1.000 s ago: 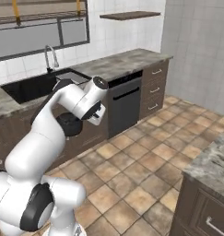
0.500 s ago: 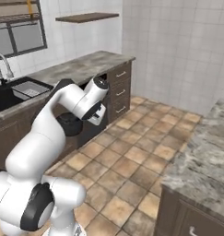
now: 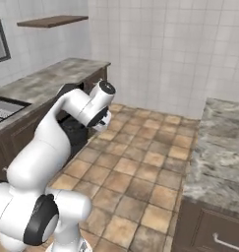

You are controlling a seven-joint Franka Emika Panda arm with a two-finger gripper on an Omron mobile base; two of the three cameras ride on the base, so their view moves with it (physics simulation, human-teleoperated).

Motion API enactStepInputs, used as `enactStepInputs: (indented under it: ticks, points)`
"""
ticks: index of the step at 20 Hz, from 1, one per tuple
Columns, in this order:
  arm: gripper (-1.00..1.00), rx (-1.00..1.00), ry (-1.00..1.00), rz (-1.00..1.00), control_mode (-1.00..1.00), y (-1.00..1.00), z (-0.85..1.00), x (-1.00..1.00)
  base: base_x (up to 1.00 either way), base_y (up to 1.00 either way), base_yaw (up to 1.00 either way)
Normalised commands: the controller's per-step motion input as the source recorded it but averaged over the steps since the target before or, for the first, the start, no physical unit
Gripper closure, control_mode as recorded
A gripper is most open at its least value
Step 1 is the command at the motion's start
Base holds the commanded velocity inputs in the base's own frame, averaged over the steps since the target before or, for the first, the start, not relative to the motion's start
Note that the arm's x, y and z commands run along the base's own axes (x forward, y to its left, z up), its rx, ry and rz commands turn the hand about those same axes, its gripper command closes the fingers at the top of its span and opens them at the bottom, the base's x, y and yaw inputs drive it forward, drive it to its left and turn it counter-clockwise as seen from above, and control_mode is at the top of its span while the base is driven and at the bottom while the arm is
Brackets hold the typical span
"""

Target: The kettle is done boiling. Turn off the stove, then wait for 300 timesteps before moving the kettle to the dining table.

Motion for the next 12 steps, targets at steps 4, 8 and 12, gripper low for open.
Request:
enactStepInputs:
  ticks: [4,8,12]
  points:
    - [1.00,0.00,0.00,0.00,1.00,0.00,0.00,0.00,0.45,0.52,-0.43]
    - [1.00,0.00,0.00,0.00,1.00,0.00,0.00,0.00,0.51,0.47,-0.43]
    - [1.00,0.00,0.00,0.00,1.00,0.00,0.00,0.00,0.55,0.42,-0.41]
